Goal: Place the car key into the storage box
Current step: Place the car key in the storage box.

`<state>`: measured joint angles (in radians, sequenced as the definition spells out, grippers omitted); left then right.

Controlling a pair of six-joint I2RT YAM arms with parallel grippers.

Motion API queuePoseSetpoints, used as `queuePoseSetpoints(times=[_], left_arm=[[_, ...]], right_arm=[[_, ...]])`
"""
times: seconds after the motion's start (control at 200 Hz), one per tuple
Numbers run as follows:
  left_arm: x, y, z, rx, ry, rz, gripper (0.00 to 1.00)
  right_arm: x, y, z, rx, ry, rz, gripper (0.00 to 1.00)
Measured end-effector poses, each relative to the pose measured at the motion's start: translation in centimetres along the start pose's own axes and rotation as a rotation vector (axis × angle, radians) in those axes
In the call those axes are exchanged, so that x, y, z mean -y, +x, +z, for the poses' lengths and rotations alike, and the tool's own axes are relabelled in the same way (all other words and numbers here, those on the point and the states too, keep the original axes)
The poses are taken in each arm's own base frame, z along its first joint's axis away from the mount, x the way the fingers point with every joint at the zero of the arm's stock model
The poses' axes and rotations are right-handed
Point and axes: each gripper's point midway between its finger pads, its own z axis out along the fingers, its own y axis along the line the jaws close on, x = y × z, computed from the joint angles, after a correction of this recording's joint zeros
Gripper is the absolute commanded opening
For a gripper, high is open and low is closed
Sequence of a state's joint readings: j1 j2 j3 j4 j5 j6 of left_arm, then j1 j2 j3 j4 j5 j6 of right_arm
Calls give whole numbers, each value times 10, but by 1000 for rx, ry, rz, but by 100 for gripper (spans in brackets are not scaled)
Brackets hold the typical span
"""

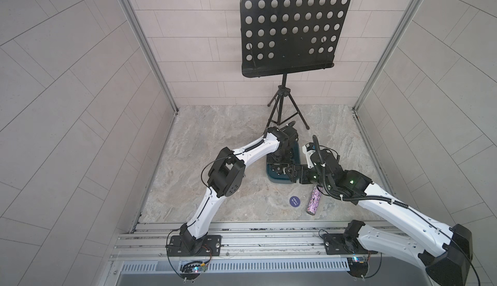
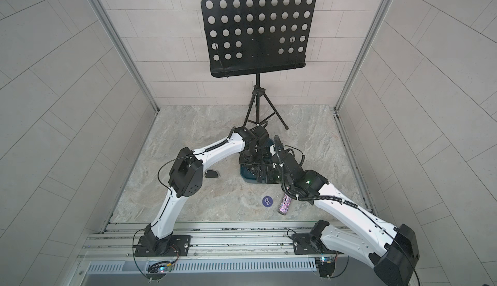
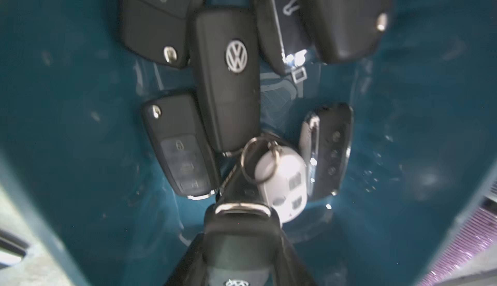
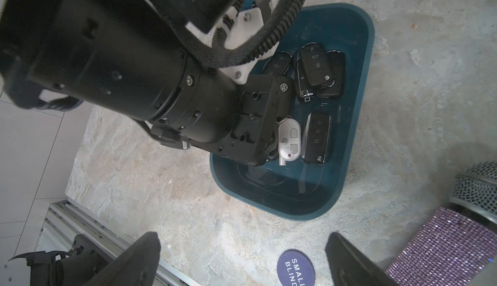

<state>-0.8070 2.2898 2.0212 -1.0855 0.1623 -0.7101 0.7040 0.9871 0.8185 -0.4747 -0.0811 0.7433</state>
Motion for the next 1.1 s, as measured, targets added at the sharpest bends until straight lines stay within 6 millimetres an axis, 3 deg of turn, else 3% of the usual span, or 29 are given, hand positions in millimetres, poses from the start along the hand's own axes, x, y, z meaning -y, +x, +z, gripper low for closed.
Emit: queuePoseSetpoints(times=[0.245, 0.445, 0.675, 0.836, 0.996, 1.101], left_arm=[[-4, -1, 2, -7, -30, 19, 37], [-7, 2, 7, -25, -45, 25, 52], [-5, 1, 0, -18, -37, 23, 63], [0, -5, -27, 33, 5, 15, 66], [0, -15, -81, 133, 77, -8, 67], [-15, -22, -117, 210, 122, -45, 67]], right_arm=[[1, 2, 1, -5, 3, 6, 100], [1, 2, 1, -5, 4, 1, 100], [-1, -3, -1, 7, 0, -42, 99], [-9, -14, -4, 22, -7, -81, 99], [-19, -25, -4, 35, -19, -111, 100], [-23, -25, 0, 22, -27, -127, 100]])
